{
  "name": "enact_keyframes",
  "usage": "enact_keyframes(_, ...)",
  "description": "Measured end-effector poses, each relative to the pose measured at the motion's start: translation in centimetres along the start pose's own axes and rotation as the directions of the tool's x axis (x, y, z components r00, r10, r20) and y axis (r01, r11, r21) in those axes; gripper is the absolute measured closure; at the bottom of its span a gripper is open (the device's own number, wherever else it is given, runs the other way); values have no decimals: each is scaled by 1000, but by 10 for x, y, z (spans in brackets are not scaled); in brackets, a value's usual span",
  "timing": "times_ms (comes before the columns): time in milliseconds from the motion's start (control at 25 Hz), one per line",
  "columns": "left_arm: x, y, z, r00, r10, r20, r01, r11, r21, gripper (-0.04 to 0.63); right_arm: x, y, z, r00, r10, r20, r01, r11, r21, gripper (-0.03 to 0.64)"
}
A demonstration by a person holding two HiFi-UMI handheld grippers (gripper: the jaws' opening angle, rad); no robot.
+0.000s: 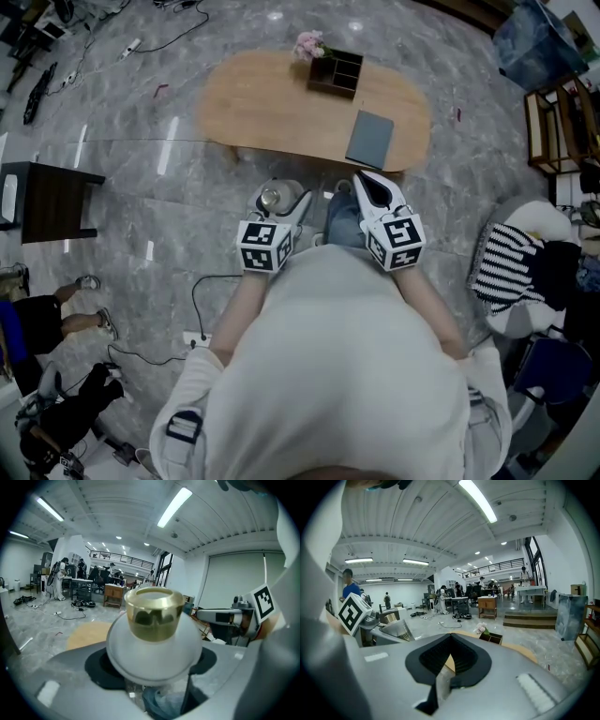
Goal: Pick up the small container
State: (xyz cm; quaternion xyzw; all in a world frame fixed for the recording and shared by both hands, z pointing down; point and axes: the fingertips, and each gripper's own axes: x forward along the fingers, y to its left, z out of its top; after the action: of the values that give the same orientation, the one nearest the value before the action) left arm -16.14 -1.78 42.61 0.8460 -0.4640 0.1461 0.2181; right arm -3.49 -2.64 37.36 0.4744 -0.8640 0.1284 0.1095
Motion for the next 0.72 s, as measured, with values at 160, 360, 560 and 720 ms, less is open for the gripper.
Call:
enact_keyframes(160, 3, -1, 3, 1000, -4, -1, 4, 1000, 1, 261, 1, -3, 1, 1000, -7, 2, 7, 1000, 12, 620)
enact_keyframes(360, 6, -3, 4, 1000, -14, -1, 14, 1000, 3, 261, -1, -5, -1, 1000, -13, 1, 13, 1000, 20, 620)
enact_keyframes(560, 10, -5, 7, 1000, -16, 1, 16, 1000, 3, 261, -2, -11, -3, 1000, -26, -4, 26, 999, 27, 620)
enact_keyframes(720, 14, -4, 10, 1000, -15, 3, 15, 1000, 3, 261, -2, -17, -5, 999, -36, -5, 36, 999, 33, 620)
